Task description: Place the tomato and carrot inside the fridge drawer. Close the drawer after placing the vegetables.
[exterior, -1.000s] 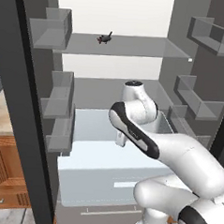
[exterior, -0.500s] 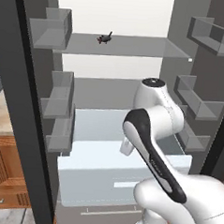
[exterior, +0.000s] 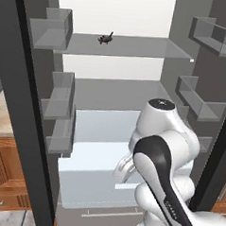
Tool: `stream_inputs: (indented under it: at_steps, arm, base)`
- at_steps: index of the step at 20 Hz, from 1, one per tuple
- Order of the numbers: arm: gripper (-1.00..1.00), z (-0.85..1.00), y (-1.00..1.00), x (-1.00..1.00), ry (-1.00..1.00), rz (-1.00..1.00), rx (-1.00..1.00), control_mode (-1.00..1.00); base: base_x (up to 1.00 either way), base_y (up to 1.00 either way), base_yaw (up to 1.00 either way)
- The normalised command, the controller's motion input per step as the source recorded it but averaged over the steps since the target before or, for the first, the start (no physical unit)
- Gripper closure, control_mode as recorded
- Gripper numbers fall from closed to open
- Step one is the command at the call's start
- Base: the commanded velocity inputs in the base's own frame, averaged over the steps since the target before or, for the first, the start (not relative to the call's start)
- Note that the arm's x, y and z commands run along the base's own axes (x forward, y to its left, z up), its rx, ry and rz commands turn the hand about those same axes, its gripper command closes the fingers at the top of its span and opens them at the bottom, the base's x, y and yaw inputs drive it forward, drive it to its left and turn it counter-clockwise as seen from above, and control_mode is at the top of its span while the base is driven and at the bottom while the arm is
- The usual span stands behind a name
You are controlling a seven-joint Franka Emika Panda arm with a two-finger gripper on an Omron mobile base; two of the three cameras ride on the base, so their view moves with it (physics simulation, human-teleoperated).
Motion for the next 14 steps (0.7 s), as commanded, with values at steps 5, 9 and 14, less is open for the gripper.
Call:
stream_inputs:
  at_steps: [5, 9, 14]
  arm:
    - [-1.0, -0.48, 0.31, -0.07, 0.13, -0.07, 0.0, -1.0]
    - [-1.0, -0.75, 0.11, 0.4, 0.03, 0.0, 0.0, -1.0]
    - [-1.0, -0.87, 0.16, 0.65, 0.0, 0.0, 0.0, -1.0]
  base:
    - [0.0, 0.0, 0.0]
    - [0.0, 0.0, 0.0]
    - [0.0, 0.0, 0.0]
